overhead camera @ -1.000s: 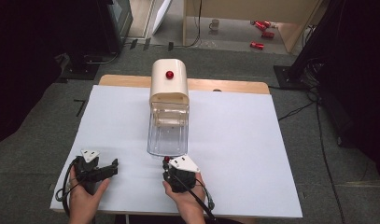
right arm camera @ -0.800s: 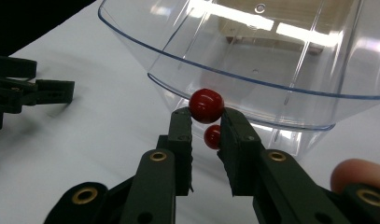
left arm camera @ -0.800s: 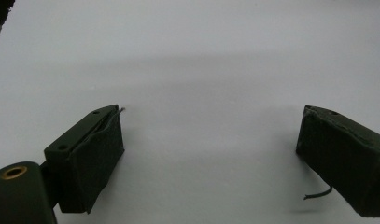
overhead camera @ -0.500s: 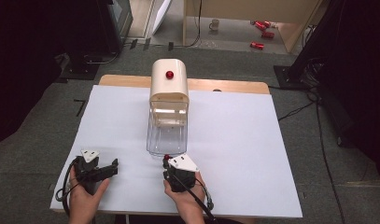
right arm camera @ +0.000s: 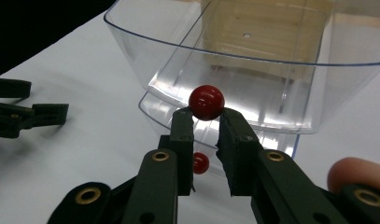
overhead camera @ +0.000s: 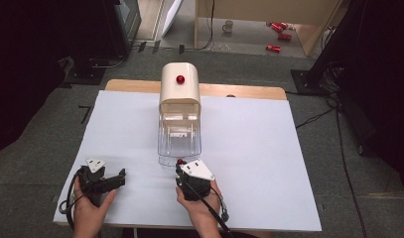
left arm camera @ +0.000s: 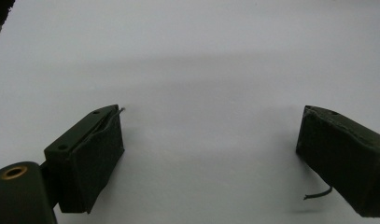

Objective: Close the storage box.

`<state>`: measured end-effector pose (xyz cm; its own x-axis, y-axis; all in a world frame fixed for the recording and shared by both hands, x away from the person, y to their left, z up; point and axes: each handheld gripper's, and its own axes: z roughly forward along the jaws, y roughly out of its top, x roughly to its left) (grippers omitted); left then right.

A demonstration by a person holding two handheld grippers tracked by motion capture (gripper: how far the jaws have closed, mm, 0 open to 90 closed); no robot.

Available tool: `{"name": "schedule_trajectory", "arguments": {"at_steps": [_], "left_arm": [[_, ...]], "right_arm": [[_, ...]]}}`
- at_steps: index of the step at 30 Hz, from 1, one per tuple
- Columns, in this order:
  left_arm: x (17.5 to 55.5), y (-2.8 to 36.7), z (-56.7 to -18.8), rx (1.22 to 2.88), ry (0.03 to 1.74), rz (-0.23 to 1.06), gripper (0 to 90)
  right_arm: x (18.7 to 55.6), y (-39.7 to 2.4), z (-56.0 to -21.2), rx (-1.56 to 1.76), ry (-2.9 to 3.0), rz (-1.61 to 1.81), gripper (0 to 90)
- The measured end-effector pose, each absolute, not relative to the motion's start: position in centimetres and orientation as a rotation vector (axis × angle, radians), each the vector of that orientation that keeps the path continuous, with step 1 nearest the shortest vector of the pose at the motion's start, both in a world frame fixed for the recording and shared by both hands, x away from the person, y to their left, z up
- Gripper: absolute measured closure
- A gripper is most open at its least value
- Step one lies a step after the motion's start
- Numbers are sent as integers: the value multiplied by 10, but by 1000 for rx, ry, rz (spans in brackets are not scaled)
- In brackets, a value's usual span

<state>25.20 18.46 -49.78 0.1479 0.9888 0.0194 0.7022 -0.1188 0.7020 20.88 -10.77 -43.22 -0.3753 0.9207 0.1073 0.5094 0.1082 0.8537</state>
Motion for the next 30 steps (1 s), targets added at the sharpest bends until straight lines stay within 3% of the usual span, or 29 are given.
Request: {"name": "schedule_trajectory", "arguments": {"at_steps": [30], "left_arm": [[252,185,-498,1886,1611,680,73]], "right_arm": [[252,-110,-406,1379,1876,1190,781]]}}
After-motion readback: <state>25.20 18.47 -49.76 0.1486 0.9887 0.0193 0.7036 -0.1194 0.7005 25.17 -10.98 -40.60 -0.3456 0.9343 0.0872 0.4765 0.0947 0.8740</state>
